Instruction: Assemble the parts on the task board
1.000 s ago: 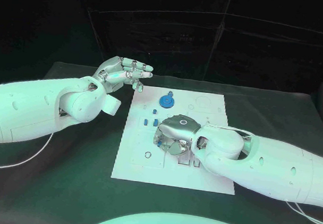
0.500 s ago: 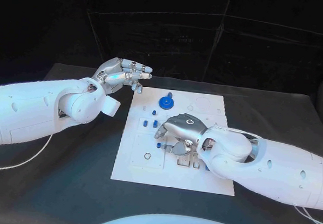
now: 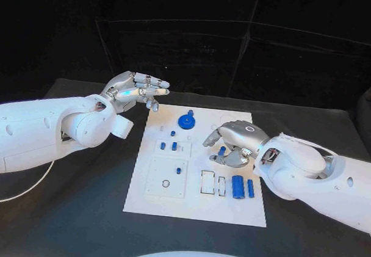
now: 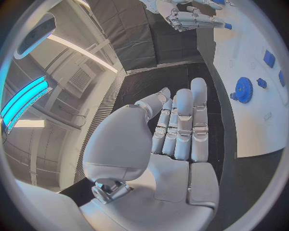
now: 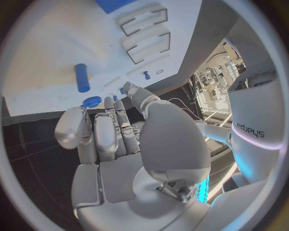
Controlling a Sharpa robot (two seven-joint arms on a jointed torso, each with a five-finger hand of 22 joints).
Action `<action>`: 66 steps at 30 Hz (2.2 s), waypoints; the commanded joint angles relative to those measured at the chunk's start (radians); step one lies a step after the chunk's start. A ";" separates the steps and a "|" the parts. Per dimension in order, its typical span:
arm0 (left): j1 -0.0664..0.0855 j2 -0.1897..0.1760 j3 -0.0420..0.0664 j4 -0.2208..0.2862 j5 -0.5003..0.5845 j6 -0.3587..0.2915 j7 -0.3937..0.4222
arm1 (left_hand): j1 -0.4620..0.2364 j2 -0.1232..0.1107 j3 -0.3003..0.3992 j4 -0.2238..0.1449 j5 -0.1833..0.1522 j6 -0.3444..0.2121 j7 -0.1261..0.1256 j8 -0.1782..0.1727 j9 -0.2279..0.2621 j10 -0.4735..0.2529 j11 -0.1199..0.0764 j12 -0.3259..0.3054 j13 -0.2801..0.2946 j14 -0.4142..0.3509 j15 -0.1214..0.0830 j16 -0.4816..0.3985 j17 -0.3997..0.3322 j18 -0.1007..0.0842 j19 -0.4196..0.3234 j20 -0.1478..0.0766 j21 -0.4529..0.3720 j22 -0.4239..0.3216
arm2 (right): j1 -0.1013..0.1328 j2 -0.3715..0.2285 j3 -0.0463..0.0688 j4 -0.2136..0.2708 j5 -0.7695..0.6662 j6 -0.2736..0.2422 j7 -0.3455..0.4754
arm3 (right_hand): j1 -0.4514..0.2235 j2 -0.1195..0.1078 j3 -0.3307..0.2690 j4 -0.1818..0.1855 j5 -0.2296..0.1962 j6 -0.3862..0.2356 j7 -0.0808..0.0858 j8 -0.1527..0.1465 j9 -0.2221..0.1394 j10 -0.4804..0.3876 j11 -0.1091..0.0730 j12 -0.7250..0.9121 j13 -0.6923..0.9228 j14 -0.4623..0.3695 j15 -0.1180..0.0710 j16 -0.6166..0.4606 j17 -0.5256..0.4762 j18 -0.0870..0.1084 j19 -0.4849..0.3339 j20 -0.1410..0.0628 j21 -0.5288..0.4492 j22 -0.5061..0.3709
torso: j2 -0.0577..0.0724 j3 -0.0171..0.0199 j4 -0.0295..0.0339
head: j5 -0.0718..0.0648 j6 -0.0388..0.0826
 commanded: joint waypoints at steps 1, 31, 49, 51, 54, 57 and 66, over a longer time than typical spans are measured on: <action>0.001 0.001 0.001 -0.001 0.004 0.014 0.012 | 0.005 0.008 -0.007 -0.001 0.001 0.002 0.005 0.003 0.000 -0.001 0.005 0.007 0.000 -0.008 0.001 -0.005 -0.001 0.014 -0.007 -0.001 -0.004 -0.001 | 0.009 -0.013 0.002 -0.011 0.021 0.020 -0.039 | 0.003 -0.006 -0.029 0.004 0.000 -0.020 0.003 -0.001 -0.001 -0.021 0.001 -0.007 0.000 0.017 0.002 -0.012 -0.016 0.013 -0.009 -0.001 -0.011 -0.016 | 0.001 0.0010 0.0013 | -0.004 0.007; 0.001 -0.001 0.000 -0.001 0.004 0.020 0.009 | 0.006 0.008 -0.008 -0.002 0.001 0.002 0.005 0.004 0.000 -0.001 0.005 0.007 0.000 -0.008 0.001 -0.005 -0.002 0.014 -0.007 -0.001 -0.004 -0.001 | 0.017 -0.010 0.003 -0.055 -0.026 0.137 -0.084 | 0.062 0.047 -0.013 0.001 -0.017 0.052 -0.004 0.019 0.008 0.064 -0.013 0.042 0.000 0.026 -0.011 0.005 -0.003 0.008 0.009 -0.010 -0.002 0.004 | 0.001 0.0006 0.0020 | -0.008 0.003; 0.001 -0.001 0.000 -0.002 0.004 0.020 0.009 | 0.006 0.008 -0.009 -0.002 0.001 0.002 0.006 0.004 0.000 -0.001 0.005 0.008 0.000 -0.009 0.001 -0.005 -0.002 0.014 -0.007 -0.001 -0.005 -0.002 | 0.017 0.001 0.002 -0.059 -0.020 0.095 -0.098 | 0.046 0.068 0.043 0.018 -0.032 0.132 -0.027 0.035 0.013 0.153 -0.038 0.039 0.004 0.036 -0.030 0.039 0.034 0.001 0.027 -0.029 0.024 0.044 | 0.002 -0.0003 0.0021 | -0.007 -0.005; 0.001 -0.002 0.000 -0.002 0.004 0.020 0.009 | 0.006 0.008 -0.009 -0.002 0.001 0.002 0.006 0.004 0.000 -0.001 0.005 0.008 0.000 -0.009 0.001 -0.005 -0.002 0.014 -0.007 -0.001 -0.005 -0.002 | 0.017 -0.001 0.002 -0.056 -0.006 0.077 -0.108 | 0.048 0.079 0.055 0.022 -0.063 0.137 -0.029 0.035 0.013 0.158 -0.039 0.035 0.004 0.037 -0.033 0.043 0.039 0.001 0.028 -0.032 0.027 0.047 | 0.002 0.0001 0.0020 | -0.007 -0.006; 0.001 -0.001 0.000 -0.002 0.004 0.021 0.008 | 0.006 0.008 -0.009 -0.002 0.001 0.002 0.006 0.004 0.000 -0.001 0.005 0.008 0.000 -0.009 0.001 -0.005 -0.002 0.014 -0.007 -0.001 -0.005 -0.002 | 0.016 -0.005 0.003 -0.048 0.018 0.053 -0.118 | 0.049 0.086 0.065 0.025 -0.075 0.140 -0.030 0.034 0.013 0.162 -0.041 0.032 0.004 0.037 -0.033 0.046 0.041 0.000 0.030 -0.033 0.029 0.050 | 0.001 0.0007 0.0004 | -0.007 -0.005; 0.001 -0.001 0.000 -0.003 0.004 0.021 0.008 | 0.006 0.008 -0.009 -0.002 0.001 0.002 0.006 0.004 0.000 -0.001 0.005 0.008 0.000 -0.009 0.001 -0.005 -0.002 0.014 -0.007 -0.001 -0.005 -0.002 | 0.017 -0.013 0.003 -0.037 0.066 0.040 -0.120 | 0.048 0.086 0.067 0.026 -0.076 0.141 -0.030 0.033 0.013 0.163 -0.041 0.031 0.004 0.037 -0.033 0.046 0.042 0.000 0.030 -0.033 0.030 0.051 | 0.001 0.0002 0.0010 | -0.008 -0.006; 0.001 -0.001 0.000 -0.004 0.004 0.022 0.007 | 0.006 0.008 -0.009 -0.002 0.001 0.002 0.006 0.004 0.000 -0.001 0.005 0.008 0.000 -0.009 0.001 -0.005 -0.002 0.014 -0.007 -0.001 -0.005 -0.002 | 0.017 -0.035 0.026 0.014 0.282 0.009 -0.082 | 0.049 0.082 0.071 0.024 -0.067 0.140 -0.028 0.030 0.012 0.163 -0.041 0.027 0.004 0.037 -0.033 0.045 0.038 0.001 0.029 -0.034 0.028 0.047 | 0.000 -0.0010 0.0036 | -0.010 -0.004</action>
